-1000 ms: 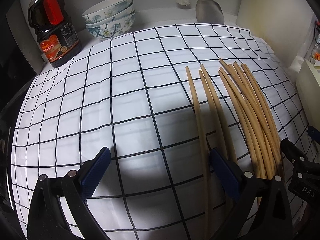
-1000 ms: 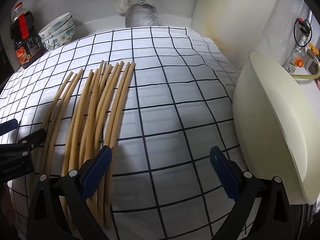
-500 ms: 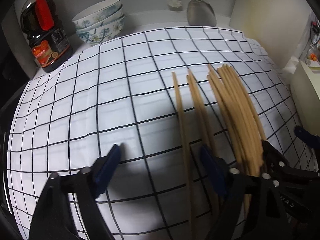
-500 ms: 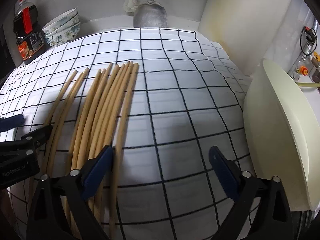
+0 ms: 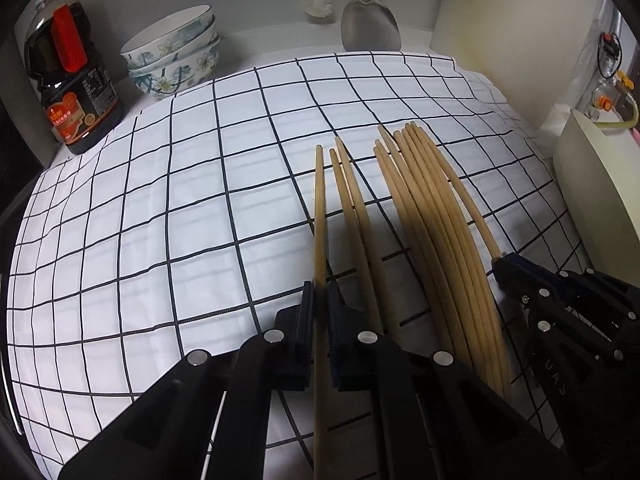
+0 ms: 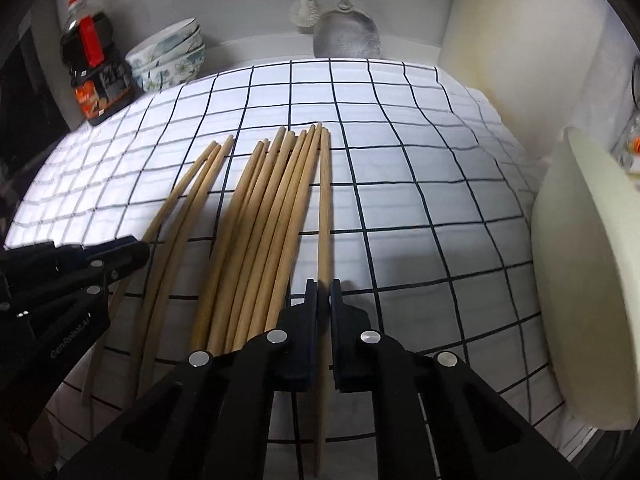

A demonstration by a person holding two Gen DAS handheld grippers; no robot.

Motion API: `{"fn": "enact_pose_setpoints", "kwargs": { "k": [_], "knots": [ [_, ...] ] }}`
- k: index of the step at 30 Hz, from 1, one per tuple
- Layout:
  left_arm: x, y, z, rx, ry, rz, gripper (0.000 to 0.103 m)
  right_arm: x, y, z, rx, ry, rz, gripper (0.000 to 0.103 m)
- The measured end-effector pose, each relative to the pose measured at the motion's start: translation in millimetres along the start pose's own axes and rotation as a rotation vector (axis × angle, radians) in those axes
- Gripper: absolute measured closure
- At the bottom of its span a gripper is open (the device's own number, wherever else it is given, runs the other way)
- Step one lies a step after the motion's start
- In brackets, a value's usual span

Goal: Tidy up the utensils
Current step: 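Close the left tool on one chopstick while the right tool grasps another, then carry the held chopsticks with both tools over the white basin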

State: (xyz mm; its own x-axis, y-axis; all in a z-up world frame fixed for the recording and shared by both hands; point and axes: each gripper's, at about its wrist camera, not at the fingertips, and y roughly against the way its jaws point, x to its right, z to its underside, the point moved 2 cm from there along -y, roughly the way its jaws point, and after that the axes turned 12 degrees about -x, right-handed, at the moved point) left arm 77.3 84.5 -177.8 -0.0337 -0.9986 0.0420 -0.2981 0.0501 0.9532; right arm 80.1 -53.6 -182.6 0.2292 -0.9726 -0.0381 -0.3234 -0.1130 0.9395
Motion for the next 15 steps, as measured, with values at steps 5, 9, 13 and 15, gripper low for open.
{"fn": "enact_pose_setpoints", "kwargs": {
  "k": [5,9,13,15],
  "knots": [
    [-4.5,8.7,-0.2,0.002,0.010,0.003,0.096,10.0,8.6,2.8,0.004,-0.058,-0.055,0.097],
    [-7.3,23.9,-4.5,0.014,0.014,0.009,0.096,13.8,22.7,1.4,0.026,-0.074,-0.067,0.097],
    [-1.2,42.5,-9.0,0.038,0.000,0.025,0.096,17.8,44.9,-2.5,0.060,-0.087,-0.087,0.097],
    [4.9,51.9,-11.5,0.045,-0.008,0.042,0.096,20.3,54.7,-3.1,0.073,-0.089,-0.089,0.097]
  ]
}}
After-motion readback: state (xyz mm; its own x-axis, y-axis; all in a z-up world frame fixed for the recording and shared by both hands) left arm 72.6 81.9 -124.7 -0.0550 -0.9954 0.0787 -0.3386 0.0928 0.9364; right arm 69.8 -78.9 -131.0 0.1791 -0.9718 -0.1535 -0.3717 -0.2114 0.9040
